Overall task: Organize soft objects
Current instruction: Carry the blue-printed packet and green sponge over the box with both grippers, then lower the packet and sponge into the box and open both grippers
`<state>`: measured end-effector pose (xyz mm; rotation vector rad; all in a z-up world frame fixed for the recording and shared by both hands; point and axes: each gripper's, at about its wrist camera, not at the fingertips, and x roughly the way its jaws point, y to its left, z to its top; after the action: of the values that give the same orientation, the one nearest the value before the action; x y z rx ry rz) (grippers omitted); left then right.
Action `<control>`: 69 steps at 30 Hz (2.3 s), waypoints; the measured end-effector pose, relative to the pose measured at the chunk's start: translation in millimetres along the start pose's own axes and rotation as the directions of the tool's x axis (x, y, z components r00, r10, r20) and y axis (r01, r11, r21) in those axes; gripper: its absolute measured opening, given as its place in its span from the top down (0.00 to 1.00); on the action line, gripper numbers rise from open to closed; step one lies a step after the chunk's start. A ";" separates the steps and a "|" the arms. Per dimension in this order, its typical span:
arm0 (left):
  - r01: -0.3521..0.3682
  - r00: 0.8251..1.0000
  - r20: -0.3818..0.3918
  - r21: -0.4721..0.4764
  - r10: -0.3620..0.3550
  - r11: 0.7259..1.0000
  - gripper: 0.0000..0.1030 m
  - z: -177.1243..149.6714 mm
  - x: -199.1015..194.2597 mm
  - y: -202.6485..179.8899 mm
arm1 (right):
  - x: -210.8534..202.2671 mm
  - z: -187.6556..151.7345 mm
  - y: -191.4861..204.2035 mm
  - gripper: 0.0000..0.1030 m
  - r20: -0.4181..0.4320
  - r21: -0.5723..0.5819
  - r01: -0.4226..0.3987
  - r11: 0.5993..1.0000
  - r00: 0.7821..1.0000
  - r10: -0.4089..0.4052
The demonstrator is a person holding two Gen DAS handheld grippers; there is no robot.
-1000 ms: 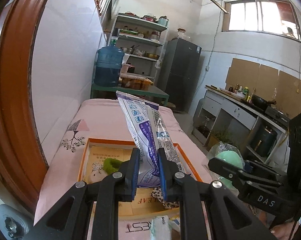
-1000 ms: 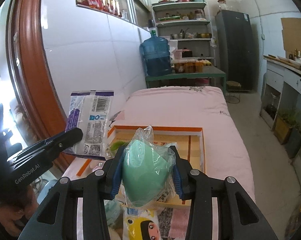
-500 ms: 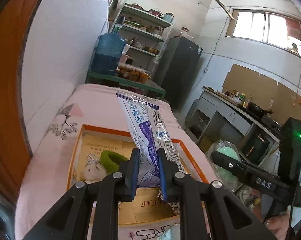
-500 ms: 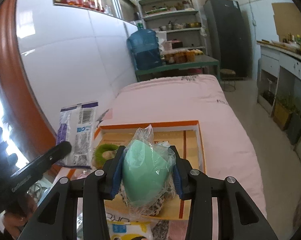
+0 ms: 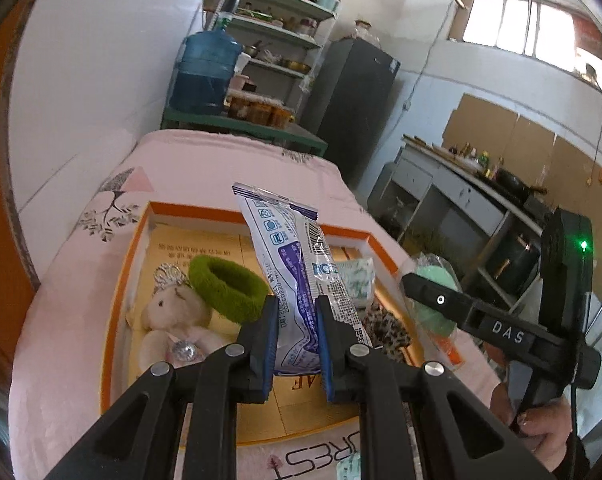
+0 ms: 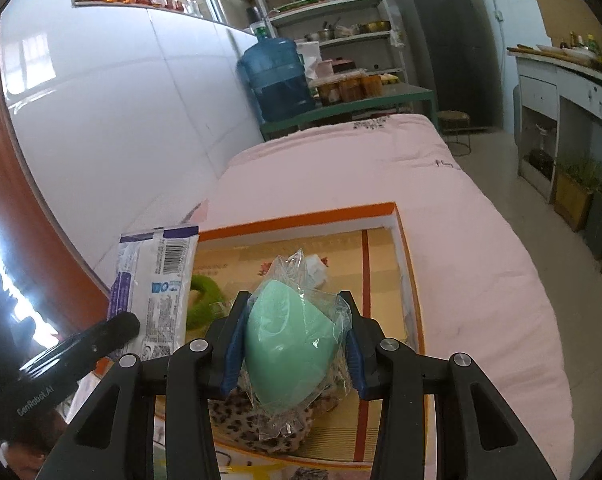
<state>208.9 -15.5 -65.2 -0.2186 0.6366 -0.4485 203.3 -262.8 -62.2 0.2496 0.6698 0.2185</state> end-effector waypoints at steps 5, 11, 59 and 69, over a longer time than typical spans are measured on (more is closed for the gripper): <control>-0.044 0.999 0.004 0.016 0.044 0.999 0.82 -5.0 3.0 1.8 | 12.1 -7.1 -10.5 0.58 -0.025 -0.003 0.030 1.000 0.999 -0.030; -0.064 0.998 -0.023 0.005 0.064 0.998 0.82 -10.0 8.3 8.0 | 20.7 -9.5 -20.3 0.58 -0.044 0.013 0.055 0.998 0.998 -0.054; 0.062 0.998 0.002 -0.103 -0.062 0.993 0.40 -1.5 12.2 29.7 | 15.1 -13.3 -13.1 0.39 -0.033 -0.019 0.091 0.996 0.995 -0.092; 0.069 0.997 0.041 -0.112 -0.064 0.991 0.40 2.7 0.5 26.9 | 3.7 -11.9 -8.1 0.39 0.016 -0.025 0.081 0.996 0.997 -0.081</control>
<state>219.9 8.1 -72.2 -0.3563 0.6197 -0.4717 199.6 -267.6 -75.8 0.1992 0.6610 0.1475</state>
